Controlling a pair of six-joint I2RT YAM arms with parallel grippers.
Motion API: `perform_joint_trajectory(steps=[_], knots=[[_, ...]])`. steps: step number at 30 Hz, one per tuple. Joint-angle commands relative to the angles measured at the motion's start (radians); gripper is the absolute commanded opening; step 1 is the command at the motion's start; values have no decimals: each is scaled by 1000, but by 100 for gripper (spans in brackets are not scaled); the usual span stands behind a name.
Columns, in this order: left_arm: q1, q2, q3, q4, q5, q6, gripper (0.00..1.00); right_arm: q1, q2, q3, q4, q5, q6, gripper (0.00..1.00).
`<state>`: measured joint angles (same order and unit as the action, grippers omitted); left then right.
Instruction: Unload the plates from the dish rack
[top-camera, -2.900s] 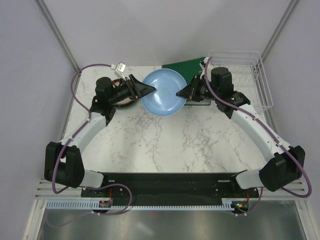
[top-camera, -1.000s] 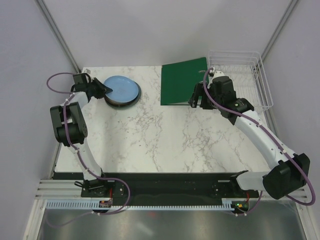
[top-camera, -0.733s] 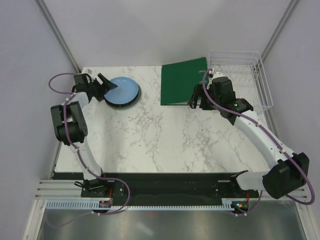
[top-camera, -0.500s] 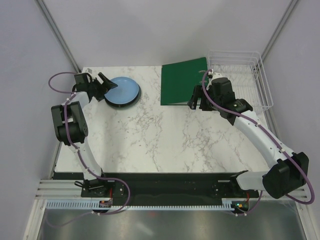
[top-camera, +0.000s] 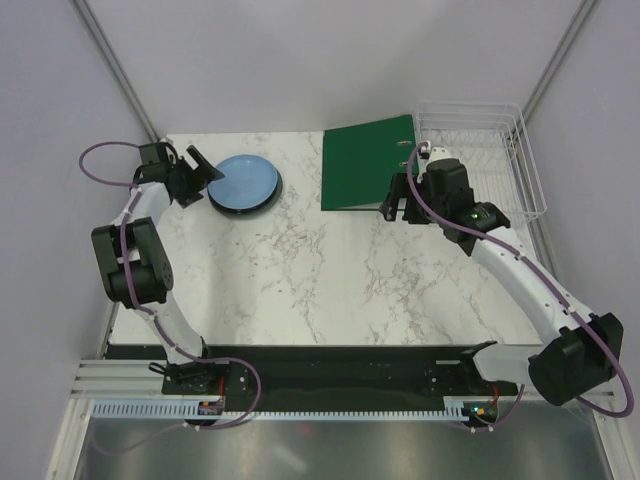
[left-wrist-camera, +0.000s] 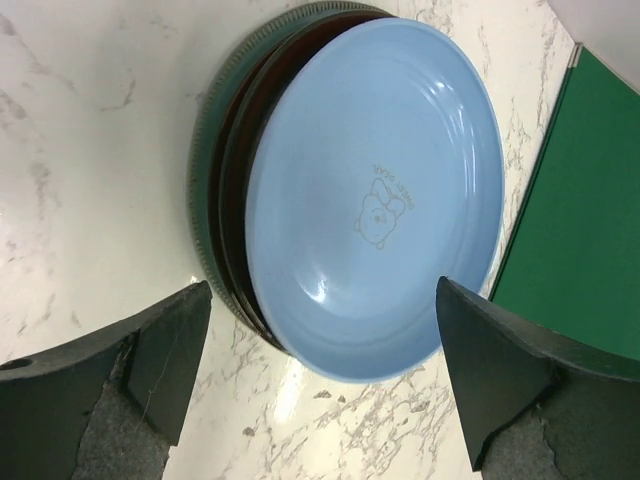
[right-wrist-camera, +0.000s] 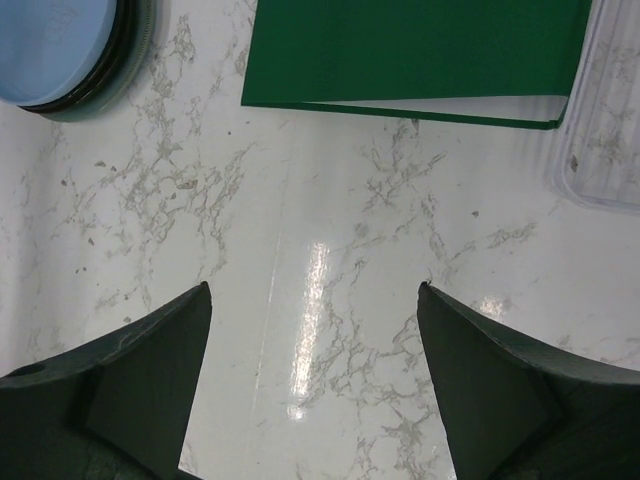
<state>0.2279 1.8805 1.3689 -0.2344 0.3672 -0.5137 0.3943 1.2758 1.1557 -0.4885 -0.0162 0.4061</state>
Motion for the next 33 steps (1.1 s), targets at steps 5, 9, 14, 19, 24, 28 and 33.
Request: perform_joint_trajectory(steps=[5, 9, 14, 19, 24, 28, 33], knots=[[5, -263, -28, -95, 105, 125, 100, -5, -104, -2, -31, 255, -105, 98], [-33, -509, -123, -91, 220, 141, 100, -8, -165, -42, -25, 458, -184, 98], [-79, -826, -189, -79, 228, 159, 100, -6, -205, -108, 5, 656, -247, 98], [-96, -1012, -312, -22, 188, 199, 100, -6, -170, -116, 16, 780, -179, 98], [-104, -1136, -413, -2, 95, 245, 100, -8, -190, -203, 129, 815, -219, 98], [-107, -1146, -424, 0, 88, 270, 100, -8, -237, -244, 202, 843, -239, 98], [-108, -1146, -432, 1, 59, 284, 100, -6, -245, -246, 212, 841, -242, 98]])
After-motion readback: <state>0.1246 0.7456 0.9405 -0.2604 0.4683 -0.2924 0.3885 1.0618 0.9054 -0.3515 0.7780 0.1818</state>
